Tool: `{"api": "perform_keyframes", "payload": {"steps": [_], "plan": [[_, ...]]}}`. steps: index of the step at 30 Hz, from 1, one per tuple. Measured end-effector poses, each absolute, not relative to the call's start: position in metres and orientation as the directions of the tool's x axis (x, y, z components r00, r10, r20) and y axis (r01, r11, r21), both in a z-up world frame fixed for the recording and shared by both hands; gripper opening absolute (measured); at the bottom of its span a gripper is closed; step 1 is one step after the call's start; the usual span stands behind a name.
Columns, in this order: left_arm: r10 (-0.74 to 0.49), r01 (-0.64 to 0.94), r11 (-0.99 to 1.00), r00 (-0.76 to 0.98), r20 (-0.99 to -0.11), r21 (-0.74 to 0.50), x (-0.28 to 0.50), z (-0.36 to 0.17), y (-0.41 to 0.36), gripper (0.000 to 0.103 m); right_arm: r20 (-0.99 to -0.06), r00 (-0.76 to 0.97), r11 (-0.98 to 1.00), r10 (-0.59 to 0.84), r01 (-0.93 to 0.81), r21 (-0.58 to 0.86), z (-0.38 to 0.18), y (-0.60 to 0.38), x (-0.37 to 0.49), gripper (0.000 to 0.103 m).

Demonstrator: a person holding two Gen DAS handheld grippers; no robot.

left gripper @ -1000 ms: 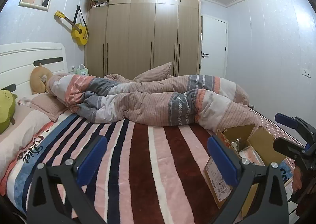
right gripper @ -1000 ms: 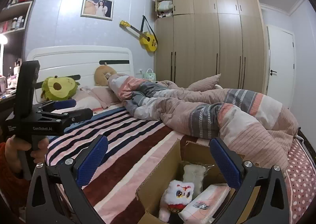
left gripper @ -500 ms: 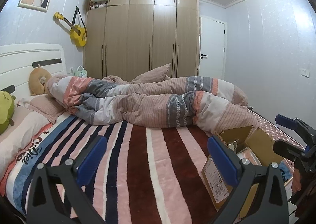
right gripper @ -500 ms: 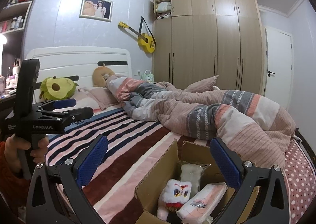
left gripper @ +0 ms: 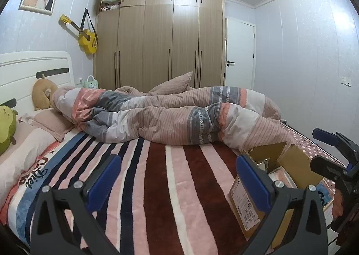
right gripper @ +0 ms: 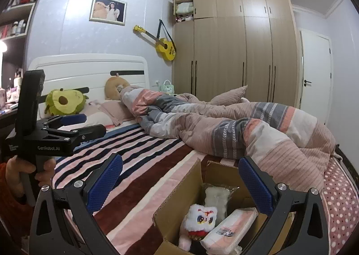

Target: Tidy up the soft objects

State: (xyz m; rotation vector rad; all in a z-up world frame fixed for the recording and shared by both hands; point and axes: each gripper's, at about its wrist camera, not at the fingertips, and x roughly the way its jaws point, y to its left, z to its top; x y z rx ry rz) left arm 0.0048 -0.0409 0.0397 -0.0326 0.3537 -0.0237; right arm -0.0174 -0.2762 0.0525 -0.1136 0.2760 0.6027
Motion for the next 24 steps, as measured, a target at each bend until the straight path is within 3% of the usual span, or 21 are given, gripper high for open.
{"api": "perform_keyframes", "payload": {"steps": [24], "plan": [[-0.019,0.006,0.999,0.939,-0.343,-0.04,0.0014,0.0376,-0.0383,0.102,-0.296,0.775,0.808,0.558,-0.589,-0.02,0.0551,-0.269,-0.0216,0.103]]}}
